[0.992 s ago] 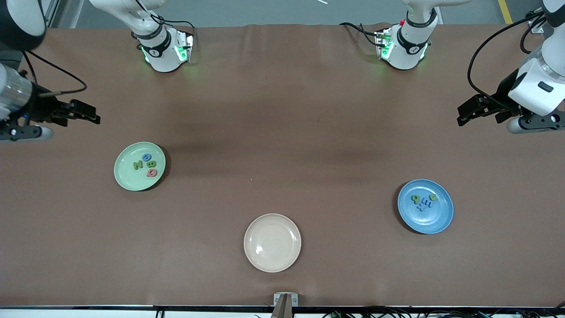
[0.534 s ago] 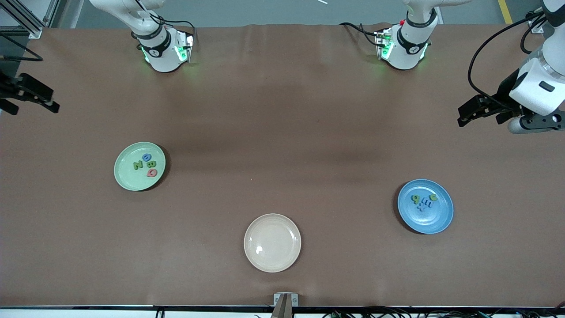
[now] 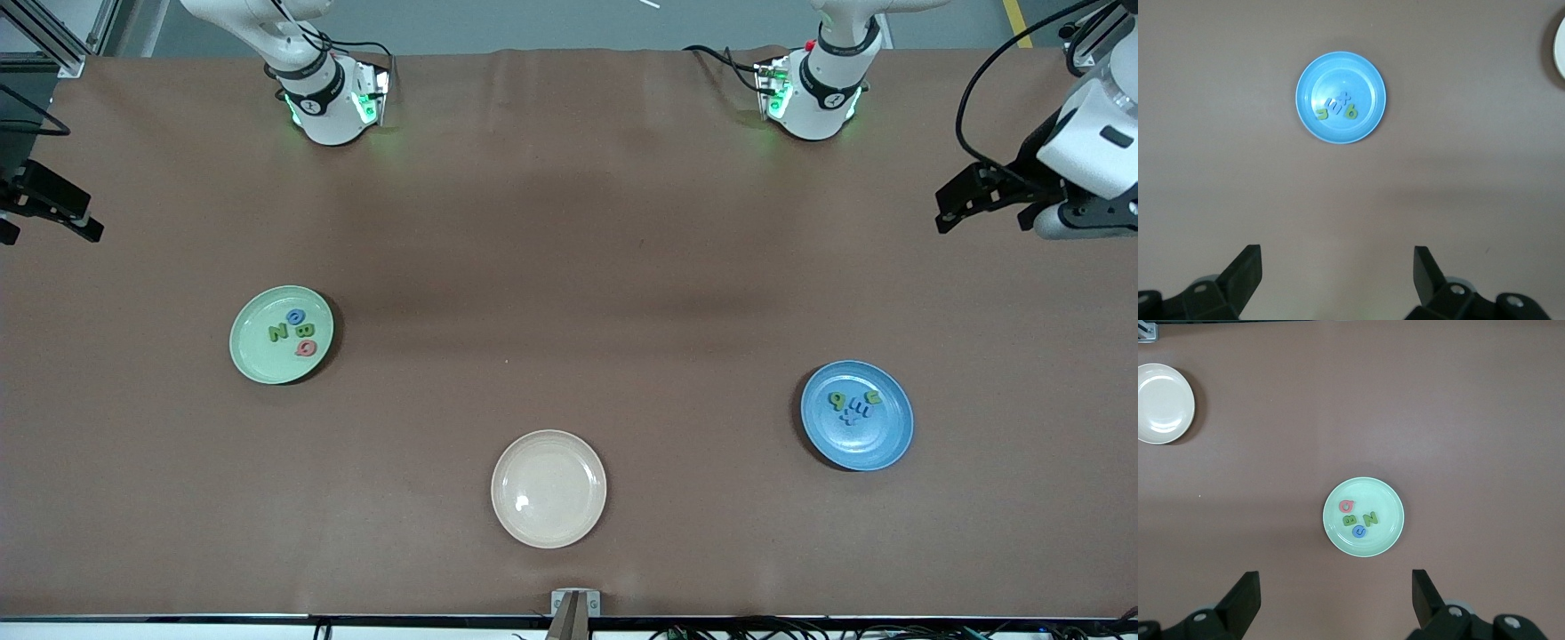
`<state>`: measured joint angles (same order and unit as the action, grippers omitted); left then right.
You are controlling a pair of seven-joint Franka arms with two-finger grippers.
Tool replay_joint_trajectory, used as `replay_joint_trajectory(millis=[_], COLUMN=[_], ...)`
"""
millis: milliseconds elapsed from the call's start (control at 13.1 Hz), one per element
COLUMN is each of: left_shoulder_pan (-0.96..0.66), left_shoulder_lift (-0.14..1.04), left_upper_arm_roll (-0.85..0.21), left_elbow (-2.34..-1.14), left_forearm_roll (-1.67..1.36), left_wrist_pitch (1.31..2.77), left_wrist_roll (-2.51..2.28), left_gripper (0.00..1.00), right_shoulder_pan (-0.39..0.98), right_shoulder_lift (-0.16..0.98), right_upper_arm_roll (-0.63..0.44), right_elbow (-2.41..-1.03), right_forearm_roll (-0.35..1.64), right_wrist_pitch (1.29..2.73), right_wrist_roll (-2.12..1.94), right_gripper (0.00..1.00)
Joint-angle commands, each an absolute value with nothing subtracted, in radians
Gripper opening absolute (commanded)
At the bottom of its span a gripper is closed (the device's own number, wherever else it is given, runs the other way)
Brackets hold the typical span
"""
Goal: Sort upper and lower case letters into plates
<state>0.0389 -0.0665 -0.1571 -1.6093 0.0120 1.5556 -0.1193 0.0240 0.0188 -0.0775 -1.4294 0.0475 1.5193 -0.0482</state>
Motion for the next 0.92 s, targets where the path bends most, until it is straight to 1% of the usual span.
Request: replay_joint_trajectory(millis=[0,840], left_shoulder_pan=[0.043,0.046], left_shoulder_lift=[-0.110,-0.095], left_upper_arm_roll=[-0.163,-0.155], left_elbow=[-1.617,-1.582], left_forearm_roll=[0.026,0.015], left_wrist_pitch=[1.513,1.502], left_wrist_roll=[-0.097,-0.087], left_gripper=[1.00,1.00], right_shoulder_pan=[0.009,-0.012], right_shoulder_lift=[0.026,0.026], right_upper_arm_roll=[-0.069,-0.069], right_elbow=[-1.399,-1.399], right_forearm_roll=[0.041,0.034], right_wrist_pitch=[1.511,1.500], right_wrist_roll=[-0.041,-0.046], right_gripper=[1.00,1.00])
